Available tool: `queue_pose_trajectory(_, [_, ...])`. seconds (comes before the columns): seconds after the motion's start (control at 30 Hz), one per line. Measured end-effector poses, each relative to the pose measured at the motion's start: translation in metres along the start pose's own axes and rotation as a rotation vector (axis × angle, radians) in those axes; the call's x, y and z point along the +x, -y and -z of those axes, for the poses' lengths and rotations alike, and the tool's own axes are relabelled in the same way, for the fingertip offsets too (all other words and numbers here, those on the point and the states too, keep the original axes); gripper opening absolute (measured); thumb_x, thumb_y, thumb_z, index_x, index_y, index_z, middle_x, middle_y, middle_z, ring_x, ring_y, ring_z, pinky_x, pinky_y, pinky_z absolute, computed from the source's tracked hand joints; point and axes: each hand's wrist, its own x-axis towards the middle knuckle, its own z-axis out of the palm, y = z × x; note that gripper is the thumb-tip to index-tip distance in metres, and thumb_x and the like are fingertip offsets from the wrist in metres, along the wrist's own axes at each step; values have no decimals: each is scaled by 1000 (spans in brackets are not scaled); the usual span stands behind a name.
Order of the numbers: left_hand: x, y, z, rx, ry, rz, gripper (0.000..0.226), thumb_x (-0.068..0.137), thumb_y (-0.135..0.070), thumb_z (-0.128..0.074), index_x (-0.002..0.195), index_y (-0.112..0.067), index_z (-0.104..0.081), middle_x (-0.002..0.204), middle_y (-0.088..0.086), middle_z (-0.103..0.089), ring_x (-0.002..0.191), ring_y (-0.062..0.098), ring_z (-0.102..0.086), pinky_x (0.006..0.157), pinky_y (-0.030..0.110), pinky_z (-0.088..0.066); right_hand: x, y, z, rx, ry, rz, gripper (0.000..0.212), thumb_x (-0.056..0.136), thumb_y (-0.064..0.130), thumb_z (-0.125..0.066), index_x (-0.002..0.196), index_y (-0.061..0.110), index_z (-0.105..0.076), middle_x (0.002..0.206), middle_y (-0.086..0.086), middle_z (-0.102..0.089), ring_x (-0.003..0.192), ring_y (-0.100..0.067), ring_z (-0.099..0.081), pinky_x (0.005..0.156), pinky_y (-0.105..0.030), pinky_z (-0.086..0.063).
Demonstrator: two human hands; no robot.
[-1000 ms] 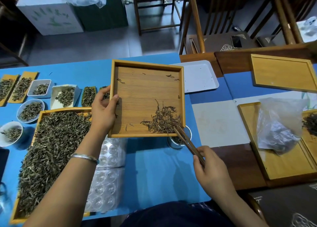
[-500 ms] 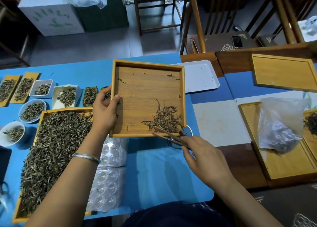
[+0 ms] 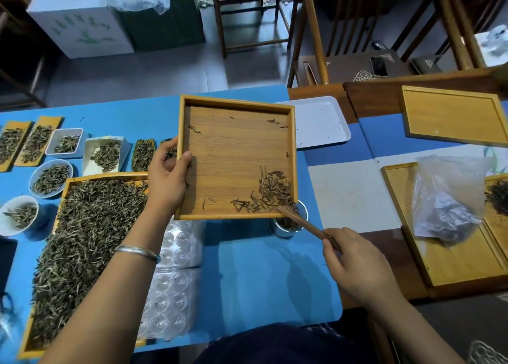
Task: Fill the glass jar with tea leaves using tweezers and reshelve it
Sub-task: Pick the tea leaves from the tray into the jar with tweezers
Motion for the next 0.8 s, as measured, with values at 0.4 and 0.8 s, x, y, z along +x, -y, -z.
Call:
queue_pose_trajectory(0.4, [0,2,1,9,3,-24,26,97,-20,-60,120,-31,-53,90,-4,-72,75,2,-71,59,13,-52,29,24,9,164,-164,58,18,90,22,-60,106,14,-62,96,3,-63,85,-15,-60,67,-24,-42])
queue_pose_trajectory(0.8, [7,6,-2,42,-2,-60,23,101,-26,-53,123,-20,-57,86,-23,-73,79,-6,-67,65,14,-52,157,134,13,177,-336,287,20,95,26,-52,110,15,-58,102,0,-60,81,-11,-49,57,-19,-35])
